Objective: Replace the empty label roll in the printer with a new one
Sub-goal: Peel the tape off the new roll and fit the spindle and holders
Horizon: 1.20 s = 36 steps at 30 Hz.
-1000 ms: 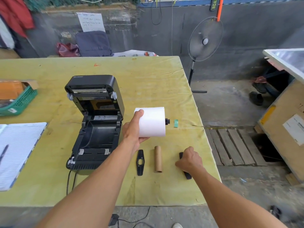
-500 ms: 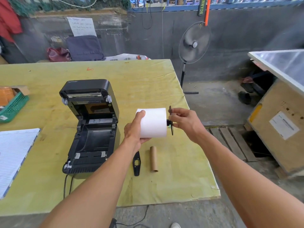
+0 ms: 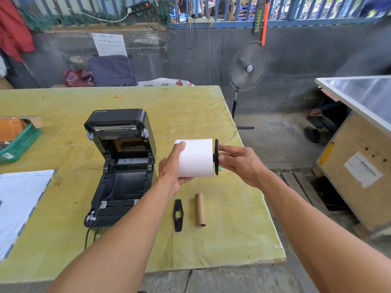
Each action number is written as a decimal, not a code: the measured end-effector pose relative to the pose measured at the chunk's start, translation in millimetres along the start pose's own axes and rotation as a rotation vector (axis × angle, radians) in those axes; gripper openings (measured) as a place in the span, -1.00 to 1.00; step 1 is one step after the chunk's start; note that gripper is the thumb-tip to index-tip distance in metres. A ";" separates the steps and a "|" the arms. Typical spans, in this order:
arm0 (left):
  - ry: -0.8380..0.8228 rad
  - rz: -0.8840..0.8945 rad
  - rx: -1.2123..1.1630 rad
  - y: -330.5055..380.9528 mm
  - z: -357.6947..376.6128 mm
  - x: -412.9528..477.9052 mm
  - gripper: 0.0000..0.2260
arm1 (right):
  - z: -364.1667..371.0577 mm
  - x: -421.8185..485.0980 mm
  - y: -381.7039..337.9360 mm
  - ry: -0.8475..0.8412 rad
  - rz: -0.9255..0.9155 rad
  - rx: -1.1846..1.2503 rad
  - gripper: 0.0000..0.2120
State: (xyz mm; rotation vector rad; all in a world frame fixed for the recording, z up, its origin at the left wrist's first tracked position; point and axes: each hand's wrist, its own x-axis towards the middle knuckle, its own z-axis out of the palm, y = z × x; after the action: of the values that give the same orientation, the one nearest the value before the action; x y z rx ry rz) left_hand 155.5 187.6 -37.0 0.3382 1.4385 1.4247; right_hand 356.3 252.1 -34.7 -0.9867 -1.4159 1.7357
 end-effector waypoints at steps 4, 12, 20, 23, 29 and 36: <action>-0.016 0.009 -0.006 6.4 0.0 1.0 -0.42 | 4.5 3.1 -3.2 0.064 0.013 0.051 -0.76; -0.053 0.007 0.004 14.1 1.9 2.8 -0.35 | 13.8 3.8 -5.9 0.133 0.004 0.023 -0.88; 0.012 0.015 -0.004 5.6 5.3 9.9 -0.50 | 26.4 4.1 -4.5 0.230 0.045 -0.138 -0.94; 0.048 0.019 -0.010 -1.9 7.7 11.5 -0.59 | 35.7 2.0 -6.5 0.239 0.187 -0.101 -0.71; 0.043 0.023 0.005 -13.5 19.4 6.8 -0.59 | 56.4 -2.5 4.1 0.238 0.269 0.166 -0.26; -0.180 -0.085 0.095 -3.9 17.8 3.4 -0.38 | 51.2 2.8 15.3 0.395 0.222 0.247 -0.40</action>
State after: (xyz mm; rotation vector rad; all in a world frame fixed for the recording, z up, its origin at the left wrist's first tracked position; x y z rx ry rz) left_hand 169.8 199.3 -37.7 0.4481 1.3594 1.2283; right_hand 309.5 227.9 -43.9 -1.2974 -0.8489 1.6999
